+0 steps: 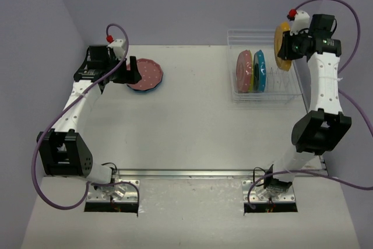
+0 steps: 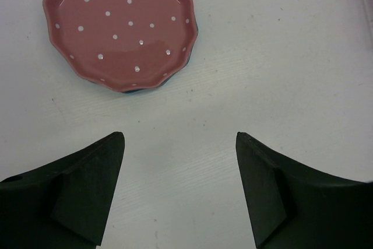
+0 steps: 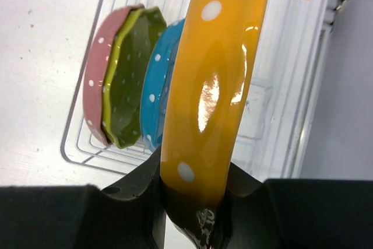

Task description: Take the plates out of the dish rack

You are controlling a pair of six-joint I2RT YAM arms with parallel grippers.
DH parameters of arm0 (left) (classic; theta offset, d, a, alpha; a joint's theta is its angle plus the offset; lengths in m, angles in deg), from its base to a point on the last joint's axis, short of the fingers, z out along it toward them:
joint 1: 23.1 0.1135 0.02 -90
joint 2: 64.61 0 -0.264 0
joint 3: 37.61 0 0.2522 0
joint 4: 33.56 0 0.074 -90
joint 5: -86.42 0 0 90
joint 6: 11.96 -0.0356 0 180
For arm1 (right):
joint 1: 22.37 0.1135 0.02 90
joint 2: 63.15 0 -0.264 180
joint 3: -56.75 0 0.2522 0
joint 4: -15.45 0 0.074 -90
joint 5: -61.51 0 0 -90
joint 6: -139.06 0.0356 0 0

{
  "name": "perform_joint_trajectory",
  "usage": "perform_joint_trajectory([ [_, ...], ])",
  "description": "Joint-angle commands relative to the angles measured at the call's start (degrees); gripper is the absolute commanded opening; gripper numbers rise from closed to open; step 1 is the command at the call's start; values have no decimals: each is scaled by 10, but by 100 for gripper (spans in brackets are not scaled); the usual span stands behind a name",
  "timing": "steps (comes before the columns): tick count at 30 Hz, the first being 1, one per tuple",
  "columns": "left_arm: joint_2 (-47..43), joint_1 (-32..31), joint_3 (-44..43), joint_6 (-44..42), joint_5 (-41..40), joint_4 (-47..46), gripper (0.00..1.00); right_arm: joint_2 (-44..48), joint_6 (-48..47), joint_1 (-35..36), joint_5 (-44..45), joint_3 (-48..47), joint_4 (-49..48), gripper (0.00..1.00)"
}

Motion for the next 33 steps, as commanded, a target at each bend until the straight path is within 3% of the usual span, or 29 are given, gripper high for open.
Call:
perform_joint_trajectory([
  [1, -32, -3, -38, 34, -2, -8, 77, 96, -50, 6, -56, -51, -76, 0],
  [4, -40, -1, -46, 54, 24, -3, 77, 146, -116, 38, -62, -7, -111, 0],
  [9, -66, 13, -44, 89, 156, -19, 77, 253, -247, 166, -13, 121, -192, 0],
  [15, -75, 71, -45, 157, 322, -48, 78, 346, -412, 395, 90, 273, -290, 0],
  [19, -53, 106, -39, 191, 432, -58, 78, 413, -583, 537, 157, 467, -447, 0],
  [24, -26, 105, -43, 107, 488, 6, 78, 433, -770, 642, 194, 617, -624, 0],
  [29, 14, 77, -72, -59, 458, 165, 76, 406, -837, 685, 195, 677, -749, 0],
  [33, 20, 24, -58, -110, 408, 210, 75, 388, -852, 703, 195, 691, -806, 0],
])
